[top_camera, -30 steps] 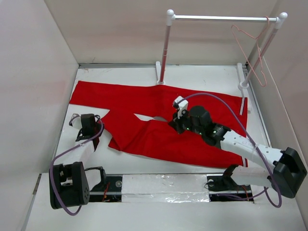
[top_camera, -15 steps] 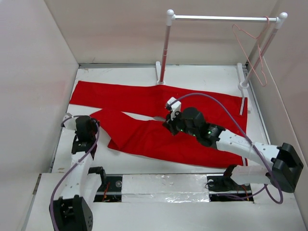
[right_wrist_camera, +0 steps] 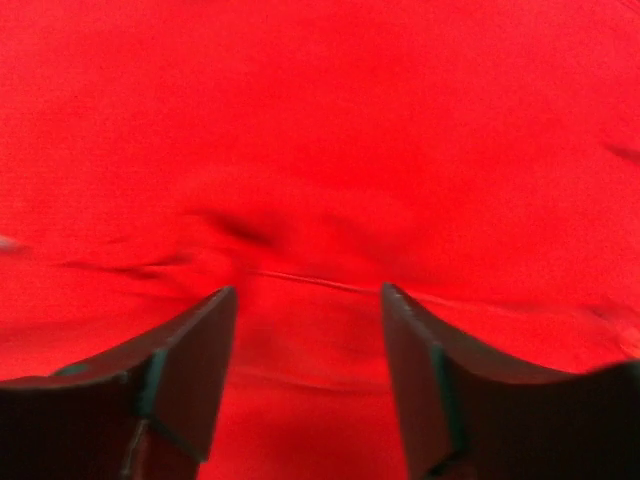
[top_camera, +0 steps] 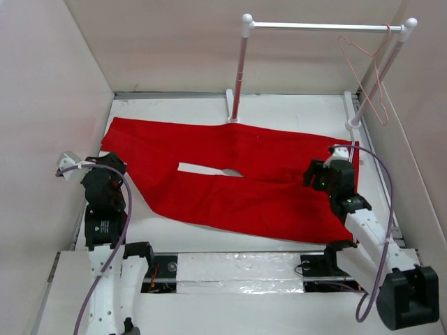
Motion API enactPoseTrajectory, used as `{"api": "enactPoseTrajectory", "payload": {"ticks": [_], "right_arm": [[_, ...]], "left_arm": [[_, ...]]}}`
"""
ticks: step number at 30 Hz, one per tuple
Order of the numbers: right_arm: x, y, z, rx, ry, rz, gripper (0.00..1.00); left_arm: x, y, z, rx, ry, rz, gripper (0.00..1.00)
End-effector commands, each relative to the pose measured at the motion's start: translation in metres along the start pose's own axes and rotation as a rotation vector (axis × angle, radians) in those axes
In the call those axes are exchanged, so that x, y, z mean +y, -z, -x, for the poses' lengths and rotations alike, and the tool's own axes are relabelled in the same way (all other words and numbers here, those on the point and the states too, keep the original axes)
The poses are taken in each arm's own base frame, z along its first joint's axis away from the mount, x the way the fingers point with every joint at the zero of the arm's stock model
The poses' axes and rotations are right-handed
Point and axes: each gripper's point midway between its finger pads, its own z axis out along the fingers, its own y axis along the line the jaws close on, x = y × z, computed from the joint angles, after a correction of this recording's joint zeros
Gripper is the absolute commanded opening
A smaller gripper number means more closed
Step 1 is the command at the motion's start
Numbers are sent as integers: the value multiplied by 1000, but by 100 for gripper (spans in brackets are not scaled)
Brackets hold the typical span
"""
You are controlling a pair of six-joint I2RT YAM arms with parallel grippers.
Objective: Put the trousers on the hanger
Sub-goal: Fold the trousers at the center of the board.
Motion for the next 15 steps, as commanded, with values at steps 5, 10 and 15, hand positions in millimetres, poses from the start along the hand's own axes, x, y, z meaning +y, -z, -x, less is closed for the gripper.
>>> {"api": "enactPoseTrajectory", "payload": {"ticks": [5,10,15], "right_arm": [[-87,9,-9,-8,-210,-299,71],[-153,16,-7,-59,-392,-431,70],[-198,19,-12,-84,-520,-504,71]], "left_arm": [[-46,39,58,-131,-159,-130,0],[-70,65,68,-145,-174,-252,0],[-79,79,55,-99,-152,-352,0]]}}
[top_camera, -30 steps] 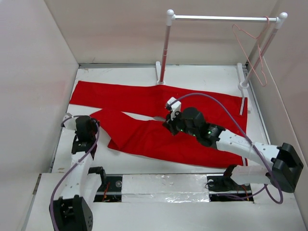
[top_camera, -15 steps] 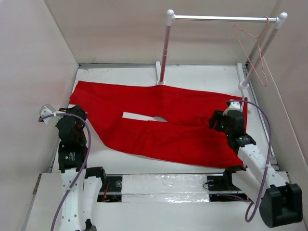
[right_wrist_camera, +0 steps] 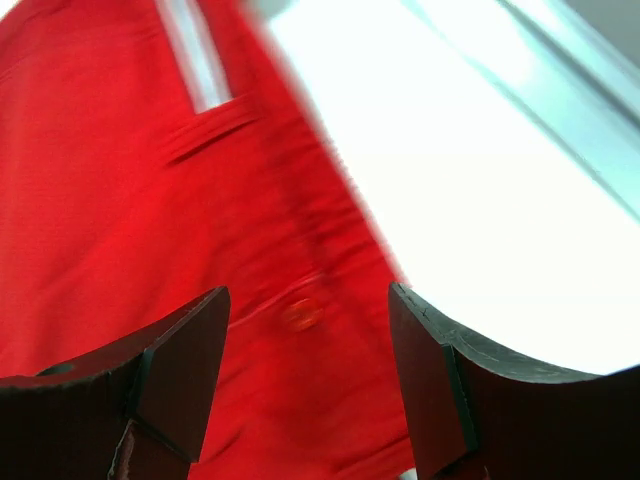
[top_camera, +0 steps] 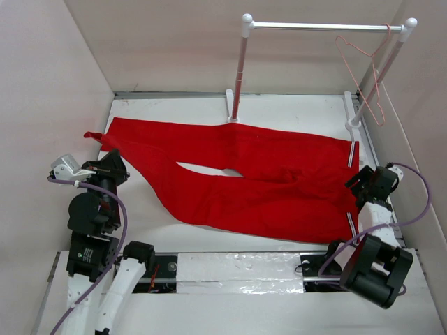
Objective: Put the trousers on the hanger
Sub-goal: Fold the trousers at the center of the board.
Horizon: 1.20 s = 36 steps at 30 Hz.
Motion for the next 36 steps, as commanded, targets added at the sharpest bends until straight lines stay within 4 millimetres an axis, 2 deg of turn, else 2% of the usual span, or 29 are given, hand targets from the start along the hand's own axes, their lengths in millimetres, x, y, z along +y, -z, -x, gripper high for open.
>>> {"api": "enactPoseTrajectory", "payload": {"ticks": [1,3,5,6,7,8,10,11,16,17,19,21,23,24,26,28,29,31,32,33,34,35,36], "right_arm": [[-5,-10,25,-65,-80,24,71],[-16,-15,28,-66,-103,-39,71],[-13,-18,40,-93,-104,-31,74],[-13,-25,36,-72,-109,-27,74],[0,-28,41,-53,-116,29,74],[6,-32,39,-21,-112,57,74],[5,-43,22,88,-105,54,74],[13,-45,22,106,-100,97,74],[19,-58,7,163,-148,164,72],[24,-58,4,188,-158,190,70],[30,-61,12,186,-168,215,63],[35,-62,13,181,-182,242,34],[41,-64,20,156,-183,257,12],[51,-65,18,163,-166,272,6],[64,-69,30,148,-126,282,0],[83,-72,33,152,-84,298,0],[93,-74,49,120,-69,313,0],[108,-83,50,132,-47,334,0],[118,-86,66,103,-28,351,0],[125,-90,70,103,-15,362,0],[122,-103,60,149,-15,344,0],[128,-107,61,156,-8,352,0],[133,-111,71,138,-8,359,0]], "left_arm": [[-13,6,10,-37,8,-64,0],[-15,9,8,-31,13,-85,0],[-13,15,14,-48,15,-84,0],[-14,18,16,-51,18,-93,0],[-9,21,23,-79,22,-83,0],[-10,24,25,-81,26,-92,0],[-9,28,28,-91,34,-101,0],[-9,31,31,-102,41,-110,0],[-4,36,34,-123,53,-110,0],[-3,36,33,-122,52,-110,0],[-3,35,31,-118,48,-109,0],[-5,35,29,-110,46,-116,0],[-3,35,29,-114,47,-111,0],[-2,35,29,-116,49,-109,0],[-2,35,30,-118,49,-105,0],[0,35,30,-118,48,-100,0],[0,35,29,-118,47,-98,0],[0,34,28,-116,45,-95,0],[0,33,27,-112,41,-93,0],[-1,33,27,-111,41,-94,0],[-1,32,27,-110,40,-94,0],[-1,32,25,-107,38,-92,0],[0,31,24,-105,36,-91,0]]}}
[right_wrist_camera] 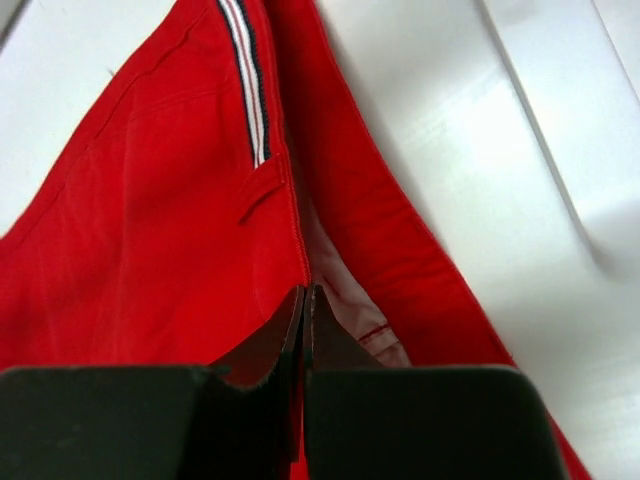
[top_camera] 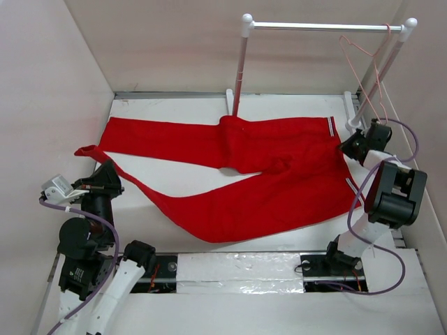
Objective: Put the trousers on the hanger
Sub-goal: Fold the trousers at the center of the board.
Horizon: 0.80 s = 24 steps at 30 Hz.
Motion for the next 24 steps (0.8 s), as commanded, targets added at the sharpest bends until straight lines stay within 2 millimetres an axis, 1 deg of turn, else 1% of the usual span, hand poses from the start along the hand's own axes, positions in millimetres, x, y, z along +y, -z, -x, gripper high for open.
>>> {"api": "enactPoseTrajectory", "payload": {"ticks": [1,2,3,4,5,6,7,8,9,10,11,12,13,14,15,16,17,18,19,20,21,22,23,24], "right_arm": [[15,-15,27,-45,39,30,0],[11,-20,28,-47,35,13,0],[15,-22,29,-49,45,13,0],[16,-21,36,-55,55,7,3],[19,-18,39,-59,77,12,24],[21,-14,42,-67,87,15,40],[18,-9,38,-68,90,2,56],[14,-3,40,-89,96,-31,74],[20,15,50,-135,107,-32,77],[14,26,51,-156,98,-59,77],[-4,33,32,-152,60,-128,76],[-1,54,36,-207,53,-140,74],[-12,64,25,-205,30,-191,71],[-42,72,-1,-182,-23,-295,56],[-51,80,-11,-177,-39,-323,47],[-60,93,-18,-181,-55,-347,38],[-74,98,-39,-142,-69,-387,17],[-81,104,-49,-121,-81,-407,4],[-86,113,-61,-89,-95,-427,0],[-88,118,-66,-82,-109,-433,0],[-93,122,-81,-55,-118,-446,0],[-95,128,-90,-33,-128,-467,0],[-98,137,-86,-73,-130,-498,1],[-105,144,-87,-85,-141,-531,6]], "left_arm": [[-5,-4,8,-36,9,-12,0],[-5,-4,8,-37,9,-11,0],[-5,-4,8,-35,7,-8,0],[-5,-5,8,-34,6,-8,0],[-5,-5,7,-33,6,-9,0],[-5,-4,7,-33,6,-10,0],[-6,-4,7,-31,9,-13,0],[-7,-4,7,-31,11,-22,0],[-8,-3,7,-30,15,-28,0],[-9,-3,7,-30,15,-32,0],[-11,-2,8,-32,22,-45,0],[-12,-1,9,-32,26,-52,0],[-13,0,10,-37,32,-60,0],[-15,1,11,-36,41,-74,0],[-15,3,12,-40,44,-79,0],[-17,4,13,-40,50,-91,0],[-19,8,16,-44,62,-108,0],[-18,9,18,-52,67,-111,0],[-19,11,19,-52,75,-122,0],[-20,15,22,-57,90,-137,0],[-19,16,24,-64,95,-137,0],[-21,19,26,-63,106,-153,0],[-21,23,30,-69,125,-172,0],[-22,25,31,-70,132,-180,0]]}}
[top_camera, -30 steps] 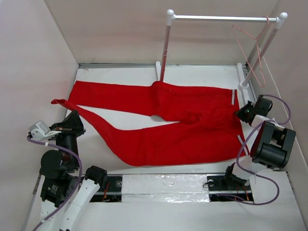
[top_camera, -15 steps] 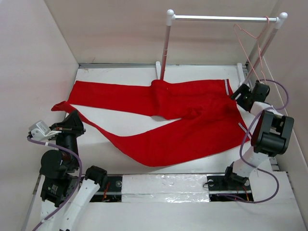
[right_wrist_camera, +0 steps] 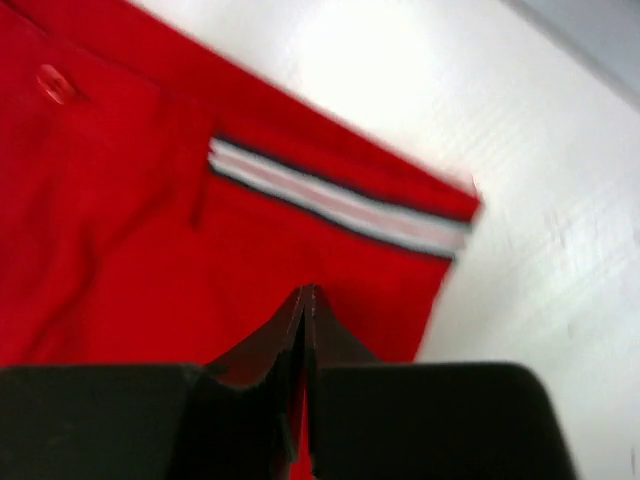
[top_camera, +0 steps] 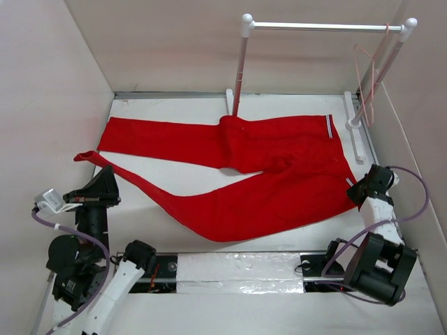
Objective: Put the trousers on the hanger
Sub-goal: Fold the trousers at the center of the board.
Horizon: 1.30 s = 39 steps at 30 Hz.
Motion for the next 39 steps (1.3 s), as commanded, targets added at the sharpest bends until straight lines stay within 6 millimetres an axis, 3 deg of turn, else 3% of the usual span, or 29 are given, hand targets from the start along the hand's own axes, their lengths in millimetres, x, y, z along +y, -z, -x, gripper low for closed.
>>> {"api": "enactPoseTrajectory", "payload": {"ticks": [1,2,5,9,12,16,22,25,26,27,28,30,32,33,36,39], "right_arm": [[-32,18,-6,-9,-36,-140,11],[-40,23,-2,-32,-47,-176,32],[-46,26,-2,-19,-82,-194,59],[-58,24,-7,9,-133,-255,63],[-52,13,-7,16,-176,-207,65],[-34,-3,-1,48,-210,-137,61],[-21,-16,5,78,-226,-93,42],[-19,-16,8,58,-232,-80,20],[-21,-15,5,59,-235,-81,7],[-20,-12,9,38,-233,-78,2],[-23,-9,7,40,-231,-89,0],[-26,3,22,-20,-191,-123,0],[-28,32,44,-108,-152,-137,0],[-27,49,68,-187,-147,-155,0],[-25,105,113,-384,-120,-155,0],[-27,144,134,-488,-102,-172,0]], "left_arm": [[-12,8,25,-71,71,-72,0],[-12,12,30,-85,87,-82,0],[-9,19,38,-101,111,-92,0],[-7,22,41,-101,125,-93,0],[-5,21,40,-97,124,-86,0],[-6,21,38,-88,124,-93,0],[-5,20,38,-88,119,-82,0],[-4,20,39,-91,119,-77,0],[-3,20,39,-91,118,-75,0],[-3,20,39,-91,118,-75,0],[-2,21,40,-97,115,-68,0],[-1,20,40,-97,115,-62,0],[-1,19,38,-92,108,-58,0],[0,19,41,-98,111,-51,0],[5,20,44,-107,115,-23,0],[10,20,47,-113,115,-3,0]]}}
